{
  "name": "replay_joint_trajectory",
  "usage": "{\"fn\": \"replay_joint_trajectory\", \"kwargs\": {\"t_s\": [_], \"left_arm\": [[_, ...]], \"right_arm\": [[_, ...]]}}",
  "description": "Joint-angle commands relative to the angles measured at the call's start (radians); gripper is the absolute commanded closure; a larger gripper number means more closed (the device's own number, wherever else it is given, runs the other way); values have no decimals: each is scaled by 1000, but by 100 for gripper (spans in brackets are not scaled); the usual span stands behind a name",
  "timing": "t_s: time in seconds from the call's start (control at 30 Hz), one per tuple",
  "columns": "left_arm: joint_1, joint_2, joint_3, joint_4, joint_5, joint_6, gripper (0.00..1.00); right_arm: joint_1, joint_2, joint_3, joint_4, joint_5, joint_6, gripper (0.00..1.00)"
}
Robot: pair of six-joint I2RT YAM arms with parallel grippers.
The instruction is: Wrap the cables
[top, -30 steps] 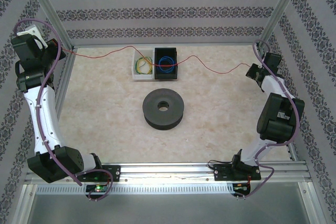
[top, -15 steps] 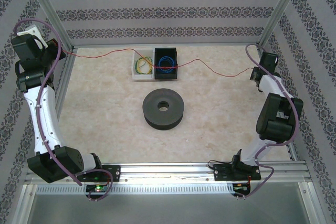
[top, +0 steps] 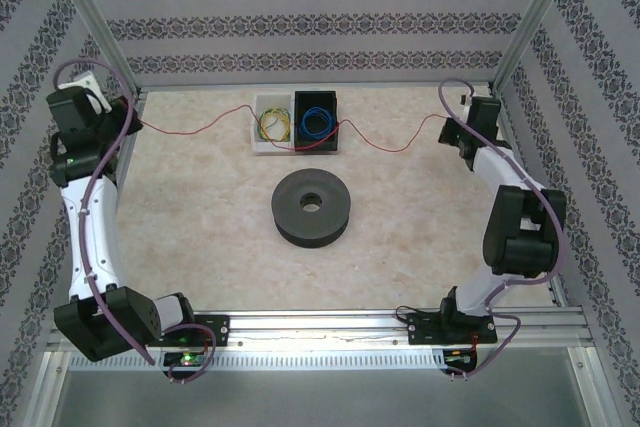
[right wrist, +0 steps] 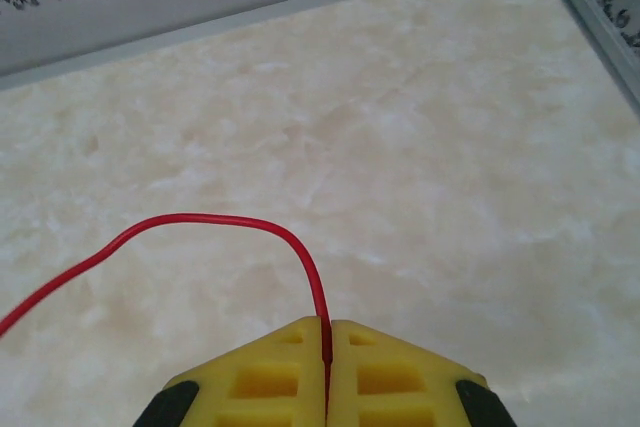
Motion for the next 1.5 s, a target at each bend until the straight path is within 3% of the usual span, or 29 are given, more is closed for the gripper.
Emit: {"fn": "replay_joint_trajectory", "kwargs": {"t_s": [0.0,0.27,0.53,0.7,1.03,1.47], "left_arm": [[-62,-41,-37,79,-28,-15,100],[-257,-38,-51,115,-124,-28,100],[-389,-33,-54,171,-277,-38,100],[-437,-29,-45,193,-338,-27,100],[-487,-19,-20,196,-323,-30,100],[-509,23,13,224,-40,-106,100]], "right_arm": [[-6,88,77,-29,78,90,100],[55,197,191,-45,56,123,100],[95,189,245,-75,-29,91,71],[114,155,270,-109,-84,71,62],[218,7,319,-188,-179,-25,49],[409,-38,444,-231,-240,-129,35]]}}
